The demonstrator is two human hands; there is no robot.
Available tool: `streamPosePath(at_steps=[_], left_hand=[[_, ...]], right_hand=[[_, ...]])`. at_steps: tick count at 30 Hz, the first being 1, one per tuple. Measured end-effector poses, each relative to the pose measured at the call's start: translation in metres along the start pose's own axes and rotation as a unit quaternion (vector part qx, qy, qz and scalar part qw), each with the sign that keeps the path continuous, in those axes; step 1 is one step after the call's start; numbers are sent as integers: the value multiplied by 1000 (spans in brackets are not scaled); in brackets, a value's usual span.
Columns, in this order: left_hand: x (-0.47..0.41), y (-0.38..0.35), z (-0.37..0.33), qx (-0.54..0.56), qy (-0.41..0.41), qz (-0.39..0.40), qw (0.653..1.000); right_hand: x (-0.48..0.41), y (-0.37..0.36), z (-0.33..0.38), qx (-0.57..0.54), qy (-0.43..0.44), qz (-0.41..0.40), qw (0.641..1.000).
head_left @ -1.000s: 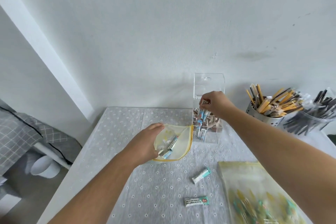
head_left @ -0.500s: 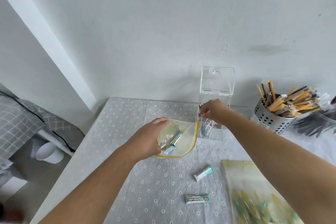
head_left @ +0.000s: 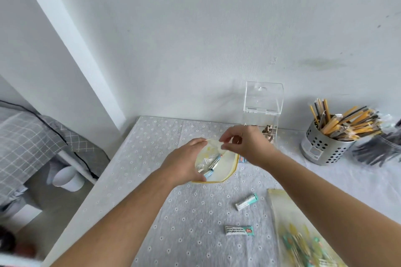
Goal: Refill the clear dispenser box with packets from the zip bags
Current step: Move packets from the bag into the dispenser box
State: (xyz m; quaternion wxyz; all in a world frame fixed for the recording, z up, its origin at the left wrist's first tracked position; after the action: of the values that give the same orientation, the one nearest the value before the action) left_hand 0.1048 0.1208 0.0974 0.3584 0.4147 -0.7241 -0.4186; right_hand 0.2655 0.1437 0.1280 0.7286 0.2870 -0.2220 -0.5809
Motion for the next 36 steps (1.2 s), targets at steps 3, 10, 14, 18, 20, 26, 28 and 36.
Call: streamPosePath(at_steps=[3,10,14,18,20,26,28,36], left_hand=[[6,-7,-1,30,-7,5,1000],[18,-16,1,38,-10,18,999],[19,-12,2,50,-4,22,999],[14,-9,1,68,-4,23,997],[10,-8,1,70,-8,22,997],[4,-10,7,89,-12,28,996],[4,-10,10,94,-12,30,995],[8,-9,14,93,-10,27,995]], right_hand=[[10,-30,7,29,17,56,998],[-6,-89,-12,178,-12,171,969],[-25,-126,-32,226,-39,232,945],[-46,-153,-51,270,-54,254,927],[-51,-160,-57,299,-50,257,918],[-57,-177,-66,339,-40,278,898],[-58,-179,-68,346,-32,257,902],[-63,-174,-64,353,-4,262,898]])
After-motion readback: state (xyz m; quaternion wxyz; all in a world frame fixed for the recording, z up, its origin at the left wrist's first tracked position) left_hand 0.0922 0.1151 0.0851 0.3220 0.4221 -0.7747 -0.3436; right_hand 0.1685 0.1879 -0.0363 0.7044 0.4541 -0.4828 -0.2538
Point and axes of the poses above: each hand's wrist, its own x-axis away from the middle knuckle, its own y-axis out of the back of the hand, z = x × y, the point moved 6 cm from there along -x, towards the middle knuckle, and after that the axes turned 4 degrees about -y, right-handed, at the moved point
